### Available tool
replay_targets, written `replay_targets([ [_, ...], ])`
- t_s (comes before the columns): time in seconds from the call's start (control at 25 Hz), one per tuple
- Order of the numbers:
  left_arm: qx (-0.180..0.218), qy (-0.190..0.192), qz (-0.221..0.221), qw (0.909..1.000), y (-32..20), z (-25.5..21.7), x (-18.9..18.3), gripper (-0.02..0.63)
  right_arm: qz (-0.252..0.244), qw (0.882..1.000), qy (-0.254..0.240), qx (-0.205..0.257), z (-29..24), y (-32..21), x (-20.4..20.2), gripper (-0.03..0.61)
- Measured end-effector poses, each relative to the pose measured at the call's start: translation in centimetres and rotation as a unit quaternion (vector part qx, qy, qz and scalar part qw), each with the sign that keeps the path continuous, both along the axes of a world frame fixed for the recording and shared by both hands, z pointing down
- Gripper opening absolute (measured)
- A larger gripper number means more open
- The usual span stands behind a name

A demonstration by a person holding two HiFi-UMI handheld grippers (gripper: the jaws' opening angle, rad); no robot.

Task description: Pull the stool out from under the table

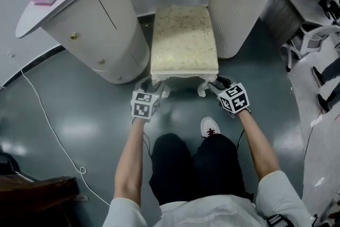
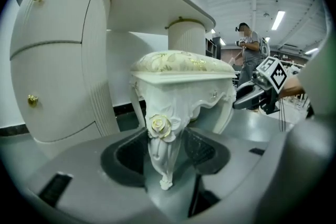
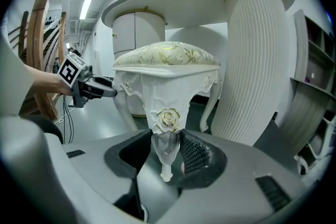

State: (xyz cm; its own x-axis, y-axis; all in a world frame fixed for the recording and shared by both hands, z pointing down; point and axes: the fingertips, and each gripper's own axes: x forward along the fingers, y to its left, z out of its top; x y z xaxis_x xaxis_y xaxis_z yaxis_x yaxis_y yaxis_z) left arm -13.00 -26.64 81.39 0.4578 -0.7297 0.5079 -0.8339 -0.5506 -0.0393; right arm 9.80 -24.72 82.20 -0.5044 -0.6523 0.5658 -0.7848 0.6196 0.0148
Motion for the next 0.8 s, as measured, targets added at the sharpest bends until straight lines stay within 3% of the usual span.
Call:
replay_targets([
  [0.48, -0.06, 0.029, 0.053, 0.9963, 12.1, 0.0, 0.8, 0.19, -0.022, 0.999, 0.016, -0.033, -0.2, 11.2, 1.5, 0.183],
  [0.64, -0.066, 0.026, 0.044, 0.9965, 13.4, -0.5, 1.2, 0.19, -0.017, 0.999, 0.01, -0.043, -0.5, 12.7, 1.8, 0.181],
  [0.8, -0.101, 0.021, 0.034, 0.9941, 15.3, -0.3, 1.6, 0.19, -0.012, 0.997, 0.021, -0.075, -0.5, 14.0, 2.1, 0.181],
])
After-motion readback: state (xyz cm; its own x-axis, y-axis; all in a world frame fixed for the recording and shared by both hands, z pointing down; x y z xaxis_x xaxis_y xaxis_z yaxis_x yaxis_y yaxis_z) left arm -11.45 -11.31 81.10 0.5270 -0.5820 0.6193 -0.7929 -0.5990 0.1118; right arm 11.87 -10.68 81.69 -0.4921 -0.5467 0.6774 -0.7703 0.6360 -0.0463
